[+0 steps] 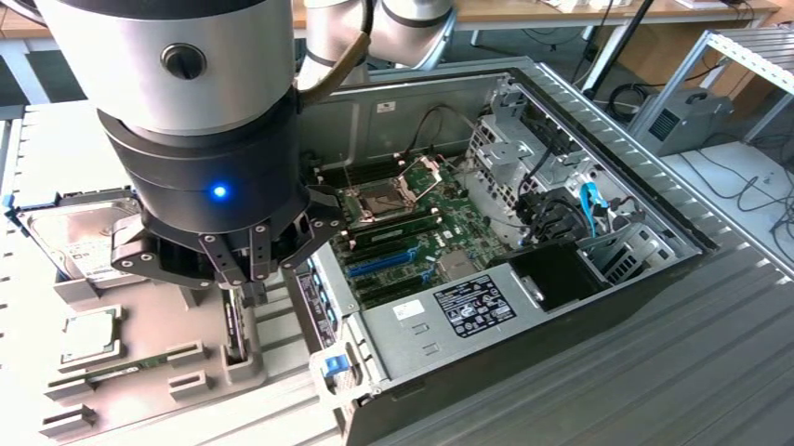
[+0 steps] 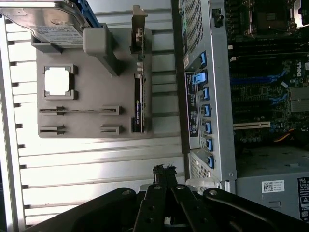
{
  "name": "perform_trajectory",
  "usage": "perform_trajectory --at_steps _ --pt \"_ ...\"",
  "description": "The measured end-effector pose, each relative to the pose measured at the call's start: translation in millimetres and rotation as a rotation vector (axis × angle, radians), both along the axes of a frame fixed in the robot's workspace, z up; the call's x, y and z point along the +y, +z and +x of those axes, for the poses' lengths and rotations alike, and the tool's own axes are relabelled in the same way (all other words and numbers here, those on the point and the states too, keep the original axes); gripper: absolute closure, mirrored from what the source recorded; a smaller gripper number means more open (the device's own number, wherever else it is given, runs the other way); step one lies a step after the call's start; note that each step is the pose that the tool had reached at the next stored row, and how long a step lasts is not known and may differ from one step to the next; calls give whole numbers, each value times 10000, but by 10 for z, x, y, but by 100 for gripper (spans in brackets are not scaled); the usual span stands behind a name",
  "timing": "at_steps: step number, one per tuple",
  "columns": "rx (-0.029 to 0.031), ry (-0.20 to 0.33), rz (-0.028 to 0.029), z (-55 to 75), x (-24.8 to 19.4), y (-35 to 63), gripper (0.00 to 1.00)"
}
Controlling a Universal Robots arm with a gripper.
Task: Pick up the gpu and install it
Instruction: 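Reach for the gpu, then pick up the gpu and move the gpu toward the slot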
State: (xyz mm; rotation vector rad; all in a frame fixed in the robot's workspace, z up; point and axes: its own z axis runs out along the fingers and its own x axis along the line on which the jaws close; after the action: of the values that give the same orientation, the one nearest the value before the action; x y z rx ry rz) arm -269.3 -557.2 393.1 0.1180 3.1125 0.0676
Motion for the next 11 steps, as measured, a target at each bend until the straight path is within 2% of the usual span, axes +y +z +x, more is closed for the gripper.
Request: perform_trajectory --at_steps 9,10,11 --pt "0 -1 0 0 0 0 89" --pt "0 0 0 0 0 0 89" --pt "0 0 0 0 0 0 83"
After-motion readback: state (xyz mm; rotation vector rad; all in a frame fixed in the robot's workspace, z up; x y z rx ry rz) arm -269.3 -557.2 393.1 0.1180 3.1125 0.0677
